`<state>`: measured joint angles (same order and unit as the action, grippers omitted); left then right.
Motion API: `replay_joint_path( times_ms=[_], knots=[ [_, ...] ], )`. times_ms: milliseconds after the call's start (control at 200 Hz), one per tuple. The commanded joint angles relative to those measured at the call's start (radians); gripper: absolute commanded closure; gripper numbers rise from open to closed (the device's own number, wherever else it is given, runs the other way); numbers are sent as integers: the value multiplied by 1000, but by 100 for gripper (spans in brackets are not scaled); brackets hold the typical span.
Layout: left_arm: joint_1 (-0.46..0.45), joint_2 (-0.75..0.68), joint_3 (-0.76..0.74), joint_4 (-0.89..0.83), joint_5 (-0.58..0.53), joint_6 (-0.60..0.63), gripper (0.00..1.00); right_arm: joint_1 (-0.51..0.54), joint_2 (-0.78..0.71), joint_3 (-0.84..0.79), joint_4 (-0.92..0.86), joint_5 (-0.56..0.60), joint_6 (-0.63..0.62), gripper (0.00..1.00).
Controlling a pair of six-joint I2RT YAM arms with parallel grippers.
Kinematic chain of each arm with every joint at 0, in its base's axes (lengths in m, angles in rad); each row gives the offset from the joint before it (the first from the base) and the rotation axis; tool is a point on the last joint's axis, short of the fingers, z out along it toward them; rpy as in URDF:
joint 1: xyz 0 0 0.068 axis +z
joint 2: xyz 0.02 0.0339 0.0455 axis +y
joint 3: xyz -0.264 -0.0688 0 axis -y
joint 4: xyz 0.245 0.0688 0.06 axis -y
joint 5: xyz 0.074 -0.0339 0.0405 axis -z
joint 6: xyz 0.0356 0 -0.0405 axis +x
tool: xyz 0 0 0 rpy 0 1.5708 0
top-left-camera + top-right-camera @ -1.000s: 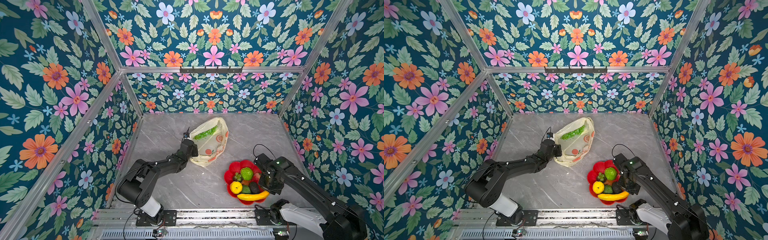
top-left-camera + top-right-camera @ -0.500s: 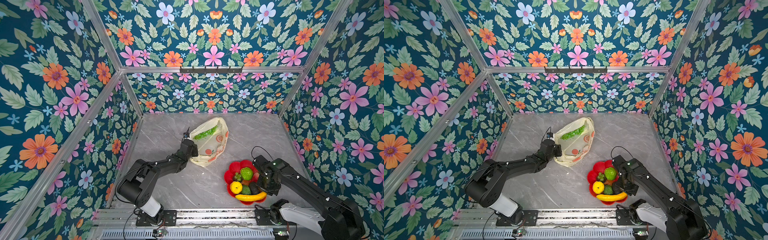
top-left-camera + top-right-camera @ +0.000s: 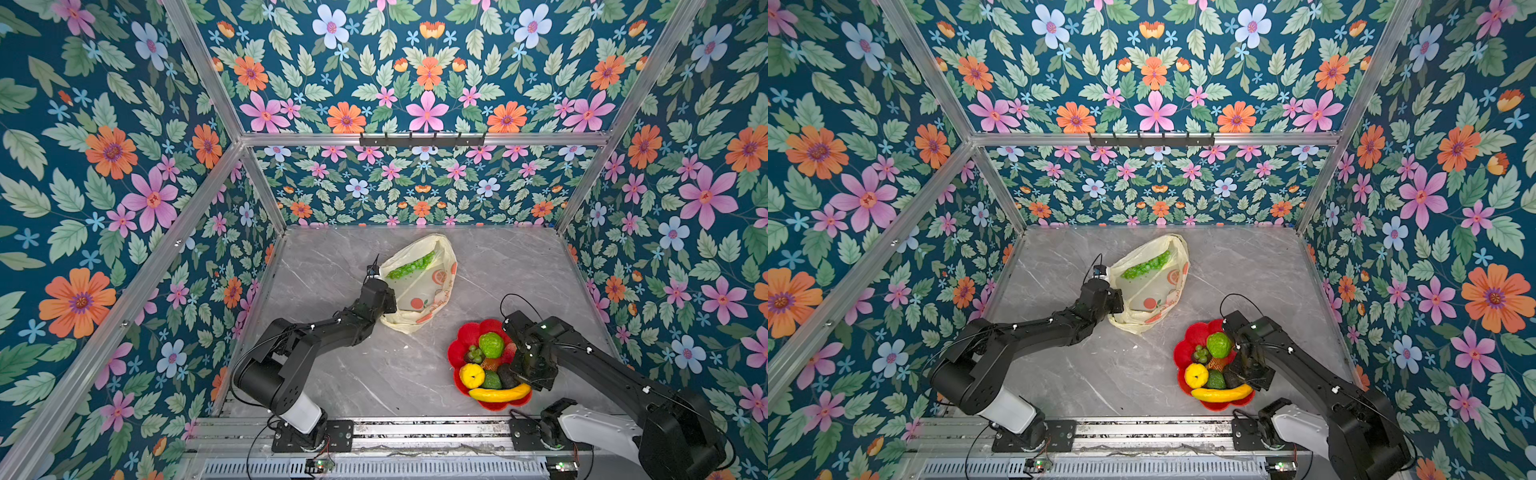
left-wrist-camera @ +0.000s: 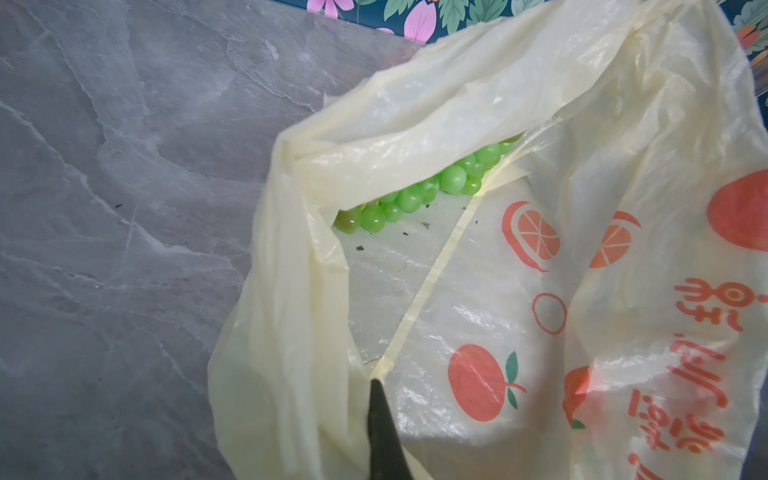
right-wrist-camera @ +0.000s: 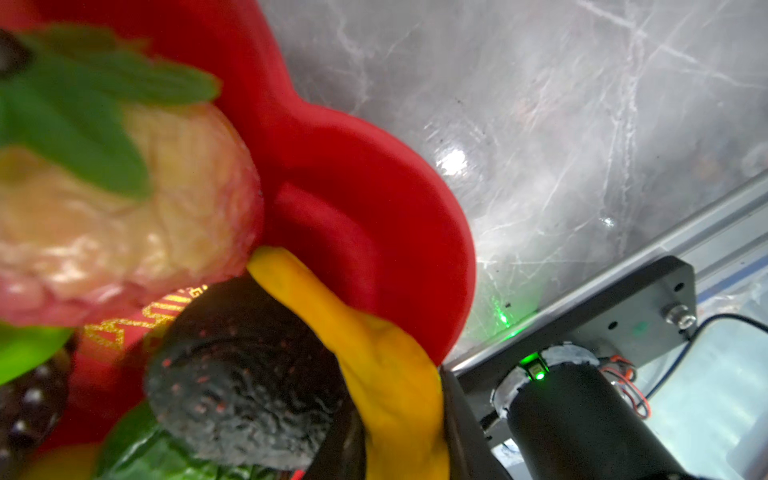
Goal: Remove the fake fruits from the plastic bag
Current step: 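Lower the banana onto the red plate and open the right gripper, then move the right gripper into the bag toward the green grapes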
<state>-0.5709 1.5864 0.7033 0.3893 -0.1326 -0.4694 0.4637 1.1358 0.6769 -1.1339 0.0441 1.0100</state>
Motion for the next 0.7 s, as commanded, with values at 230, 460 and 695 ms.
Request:
replay_joint_path(
  times_ms=[230,460,695],
  knots=[
    [0,1,7,4,-2,3,99,1,-1,35,13,19,-12,70],
    [0,-1,7,3,-2,5,99,0,17,62,-5,51,-30,57],
    [0,-1,7,3,-1,5,99,0,22,82,-20,62,-40,52]
  ],
)
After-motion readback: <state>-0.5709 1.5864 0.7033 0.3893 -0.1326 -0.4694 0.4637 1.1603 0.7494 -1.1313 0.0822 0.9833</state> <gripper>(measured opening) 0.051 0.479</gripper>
